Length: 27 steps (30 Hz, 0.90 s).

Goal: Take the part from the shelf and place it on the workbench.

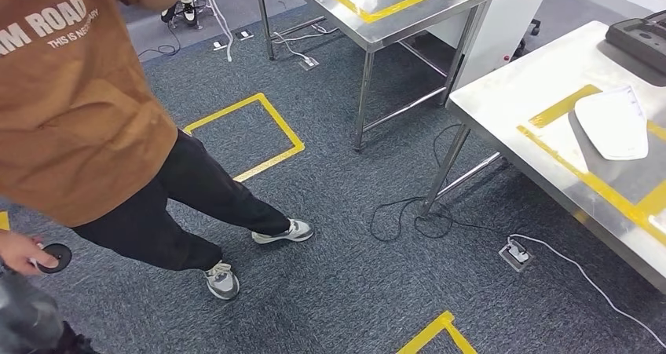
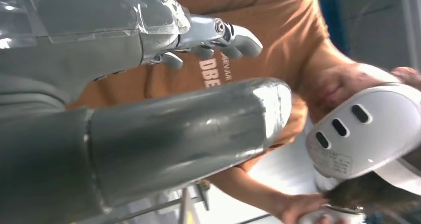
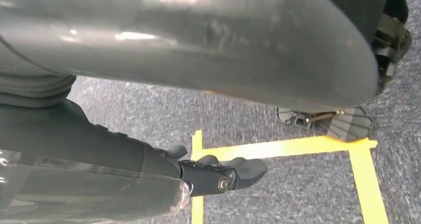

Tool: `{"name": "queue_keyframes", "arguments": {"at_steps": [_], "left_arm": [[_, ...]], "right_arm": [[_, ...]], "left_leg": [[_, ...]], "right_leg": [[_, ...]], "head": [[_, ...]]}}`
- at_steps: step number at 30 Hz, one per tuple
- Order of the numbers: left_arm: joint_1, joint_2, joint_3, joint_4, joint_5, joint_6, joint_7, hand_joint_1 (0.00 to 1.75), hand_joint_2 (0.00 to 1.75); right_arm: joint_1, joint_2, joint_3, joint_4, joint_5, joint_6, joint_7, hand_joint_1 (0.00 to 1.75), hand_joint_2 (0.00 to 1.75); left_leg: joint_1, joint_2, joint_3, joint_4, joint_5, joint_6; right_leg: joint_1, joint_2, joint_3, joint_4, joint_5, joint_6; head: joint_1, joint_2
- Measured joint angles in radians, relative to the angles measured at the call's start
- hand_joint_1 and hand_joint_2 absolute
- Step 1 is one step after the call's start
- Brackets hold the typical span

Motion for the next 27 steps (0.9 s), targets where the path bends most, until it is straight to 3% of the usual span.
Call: {"name": "queue_keyframes", "arguments": {"at_steps": [1, 3, 5, 6, 7, 8, 10, 12, 14, 16, 18, 20, 21, 22, 23, 24, 26, 27], "left_arm": [[0.000, 0.007, 0.006, -0.008, 0.001, 0.000, 0.026, 0.00, 0.00], [-0.003, 0.026, 0.017, -0.030, 0.003, 0.000, 0.084, 0.00, 0.00], [-0.007, 0.049, 0.020, -0.053, -0.005, 0.000, 0.143, 0.00, 0.00], [-0.009, 0.062, 0.020, -0.064, -0.014, 0.000, 0.171, 0.00, 0.00], [-0.013, 0.074, 0.020, -0.076, -0.025, 0.000, 0.197, 0.00, 0.00], [-0.019, 0.084, 0.019, -0.086, -0.034, 0.000, 0.217, 0.00, 0.00], [-0.037, 0.101, 0.016, -0.109, -0.044, 0.000, 0.241, 0.00, 0.00], [-0.058, 0.113, 0.010, -0.128, -0.047, 0.000, 0.249, 0.00, 0.00], [-0.072, 0.121, 0.000, -0.143, -0.050, 0.000, 0.255, 0.00, 0.00], [-0.081, 0.127, -0.012, -0.152, -0.052, 0.000, 0.265, 0.00, 0.00], [-0.090, 0.130, -0.022, -0.159, -0.053, 0.000, 0.272, 0.00, 0.00], [-0.094, 0.131, -0.030, -0.162, -0.053, 0.000, 0.276, 0.00, 0.00], [-0.094, 0.131, -0.034, -0.162, -0.053, 0.000, 0.277, 0.00, 0.00], [-0.094, 0.132, -0.038, -0.162, -0.053, 0.000, 0.278, 0.00, 0.00], [-0.094, 0.132, -0.040, -0.162, -0.053, 0.000, 0.278, 0.00, 0.00], [-0.094, 0.133, -0.042, -0.162, -0.053, 0.000, 0.278, 0.00, 0.00], [-0.095, 0.134, -0.045, -0.163, -0.053, 0.000, 0.278, 0.00, 0.00], [-0.095, 0.135, -0.046, -0.163, -0.053, 0.000, 0.278, 0.00, 0.00]], "right_arm": [[-0.002, 0.005, 0.000, 0.000, 0.002, -0.004, 0.010, 0.00, 0.00], [-0.004, 0.012, 0.000, -0.001, 0.006, -0.012, 0.044, 0.00, 0.00], [0.000, 0.015, 0.001, -0.003, 0.011, -0.013, 0.083, 0.00, 0.00], [0.001, 0.015, 0.002, -0.004, 0.013, -0.012, 0.098, 0.00, 0.00], [0.002, 0.015, 0.003, -0.004, 0.013, -0.011, 0.107, 0.00, 0.00], [0.001, 0.015, 0.004, -0.005, 0.013, -0.011, 0.112, 0.00, 0.00], [-0.003, 0.015, 0.005, -0.008, 0.013, -0.011, 0.116, 0.00, 0.00], [-0.005, 0.016, 0.007, -0.012, 0.012, -0.011, 0.118, 0.00, 0.00], [-0.005, 0.015, 0.008, -0.016, 0.012, -0.011, 0.120, 0.00, 0.00], [-0.005, 0.015, 0.008, -0.017, 0.013, -0.011, 0.121, 0.00, 0.00], [-0.005, 0.014, 0.008, -0.019, 0.013, -0.011, 0.121, 0.00, 0.00], [-0.001, 0.014, 0.008, -0.019, 0.013, -0.011, 0.122, 0.00, 0.00], [0.001, 0.014, 0.008, -0.019, 0.013, -0.011, 0.122, 0.00, 0.00], [0.002, 0.014, 0.008, -0.019, 0.013, -0.010, 0.122, 0.00, 0.00], [0.003, 0.014, 0.008, -0.019, 0.013, -0.010, 0.122, 0.00, 0.00], [0.001, 0.014, 0.008, -0.019, 0.013, -0.010, 0.122, 0.00, 0.00], [-0.004, 0.014, 0.008, -0.019, 0.013, -0.010, 0.122, 0.00, 0.00], [-0.007, 0.013, 0.008, -0.019, 0.013, -0.010, 0.122, 0.00, 0.00]], "left_leg": [[0.001, 0.026, -0.013, 0.028, -0.021, -0.006], [0.005, 0.086, -0.074, 0.155, -0.096, -0.019], [0.011, 0.098, -0.150, 0.308, -0.162, -0.030], [0.014, 0.098, -0.169, 0.343, -0.168, -0.033], [0.016, 0.100, -0.166, 0.333, -0.151, -0.033], [0.016, 0.108, -0.139, 0.280, -0.118, -0.031], [0.012, 0.163, -0.052, 0.119, -0.050, -0.022], [0.007, 0.200, 0.006, 0.011, -0.018, -0.011], [0.006, 0.177, 0.013, -0.013, -0.006, -0.001], [0.009, 0.145, 0.011, -0.020, 0.009, 0.009], [0.011, 0.114, 0.007, -0.026, 0.024, 0.018], [0.011, 0.085, 0.001, -0.027, 0.029, 0.024], [0.010, 0.069, 0.000, -0.027, 0.030, 0.025], [0.009, 0.054, 0.002, -0.027, 0.031, 0.026], [0.008, 0.038, 0.004, -0.027, 0.031, 0.026], [0.008, 0.025, 0.007, -0.027, 0.031, 0.025], [0.007, 0.000, 0.010, -0.025, 0.029, 0.020], [0.006, -0.010, 0.009, -0.023, 0.027, 0.016]], "right_leg": [[-0.001, -0.008, 0.001, -0.003, 0.002, -0.005], [-0.001, -0.024, 0.001, -0.008, 0.006, -0.012], [0.000, -0.043, 0.001, -0.008, 0.005, -0.013], [0.000, -0.052, 0.001, -0.008, 0.005, -0.013], [0.000, -0.061, 0.001, -0.008, 0.004, -0.013], [0.000, -0.068, 0.002, -0.008, 0.004, -0.012], [0.001, -0.077, 0.009, -0.008, 0.001, -0.008], [0.004, -0.088, 0.016, -0.006, -0.002, 0.002], [0.004, -0.108, 0.019, -0.009, -0.004, 0.015], [0.002, -0.107, 0.014, 0.006, -0.023, 0.028], [0.000, -0.077, -0.034, 0.115, -0.095, 0.037], [0.000, -0.055, -0.111, 0.290, -0.175, 0.039], [0.000, -0.051, -0.137, 0.347, -0.191, 0.038], [0.001, -0.049, -0.143, 0.359, -0.183, 0.035], [0.001, -0.045, -0.127, 0.322, -0.153, 0.031], [0.002, -0.038, -0.094, 0.248, -0.111, 0.026], [0.005, -0.002, -0.021, 0.076, -0.036, 0.014], [0.006, 0.015, 0.002, 0.021, -0.017, 0.009]], "head": [[-0.003, 0.000], [-0.013, 0.000], [-0.028, 0.000], [-0.033, 0.000], [-0.036, 0.000], [-0.039, 0.000], [-0.043, 0.000], [-0.048, 0.000], [-0.050, 0.000], [-0.047, 0.000], [-0.039, 0.000], [-0.027, 0.000], [-0.022, 0.000], [-0.018, 0.000], [-0.015, 0.000], [-0.012, 0.000], [-0.006, 0.000], [-0.003, 0.000]]}}
